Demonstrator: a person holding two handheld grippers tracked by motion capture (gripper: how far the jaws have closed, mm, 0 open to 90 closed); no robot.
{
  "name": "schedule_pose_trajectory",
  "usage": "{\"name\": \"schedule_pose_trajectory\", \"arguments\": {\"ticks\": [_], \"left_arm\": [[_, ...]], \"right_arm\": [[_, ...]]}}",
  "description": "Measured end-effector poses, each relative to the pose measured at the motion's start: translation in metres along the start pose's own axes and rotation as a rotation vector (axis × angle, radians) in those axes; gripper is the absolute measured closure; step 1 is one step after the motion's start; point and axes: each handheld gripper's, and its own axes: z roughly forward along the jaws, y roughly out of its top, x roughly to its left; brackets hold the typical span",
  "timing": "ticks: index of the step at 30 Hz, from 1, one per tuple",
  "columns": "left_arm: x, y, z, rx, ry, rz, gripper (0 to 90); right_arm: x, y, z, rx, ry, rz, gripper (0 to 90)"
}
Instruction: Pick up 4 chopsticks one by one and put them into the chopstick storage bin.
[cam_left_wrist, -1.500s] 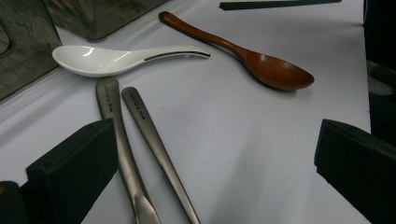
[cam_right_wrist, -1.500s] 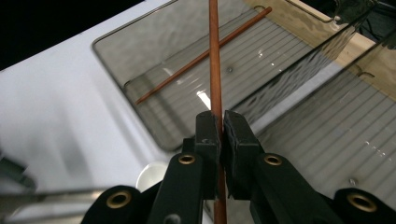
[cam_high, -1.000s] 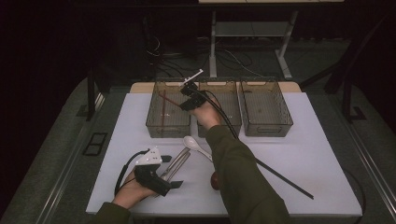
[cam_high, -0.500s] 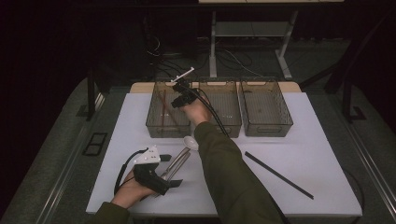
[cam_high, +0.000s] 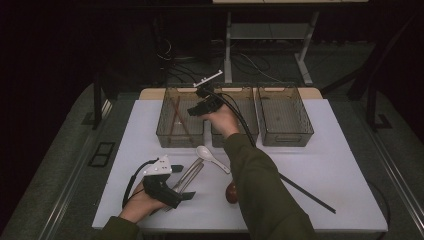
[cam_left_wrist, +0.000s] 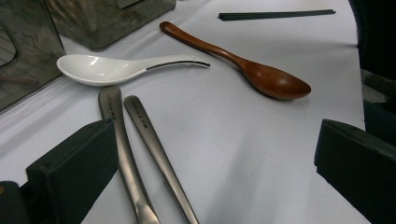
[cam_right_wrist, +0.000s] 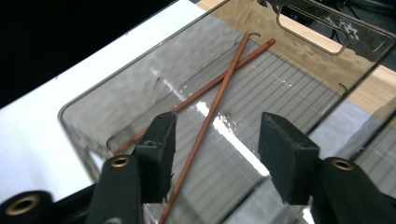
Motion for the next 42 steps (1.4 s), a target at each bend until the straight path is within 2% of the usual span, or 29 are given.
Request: {"name": "schedule_pose_trajectory", "arguments": {"ticks": [5,14,18,27,32,42], "left_arm": [[0.0,0.0,0.001,-0.011,0.004,-0.007,0.0],[0.0,0.0,-0.001,0.007,0.008,-0.001,0.0],[0.0,-0.001,0.0,-0.004,0.008,-0.006,0.0],[0.0,-0.001,0.0,0.007,0.011,-0.012,0.0],[0.0,-0.001,-0.001,0.011,0.015,-0.009,0.0],[0.002,-0.002,0.001,0.016,0.02,-0.016,0.0]], "right_arm": [[-0.002,-0.011,-0.018,-0.022,-0.006,-0.036,40.1],[-0.009,-0.035,-0.053,-0.058,0.01,-0.066,36.7],[-0.012,-0.047,-0.064,-0.055,0.014,-0.081,35.2],[-0.018,-0.068,-0.088,-0.09,0.033,-0.072,35.0],[-0.02,-0.082,-0.097,-0.09,0.042,-0.086,34.9],[-0.032,-0.117,-0.115,-0.093,0.04,-0.076,35.0]]}}
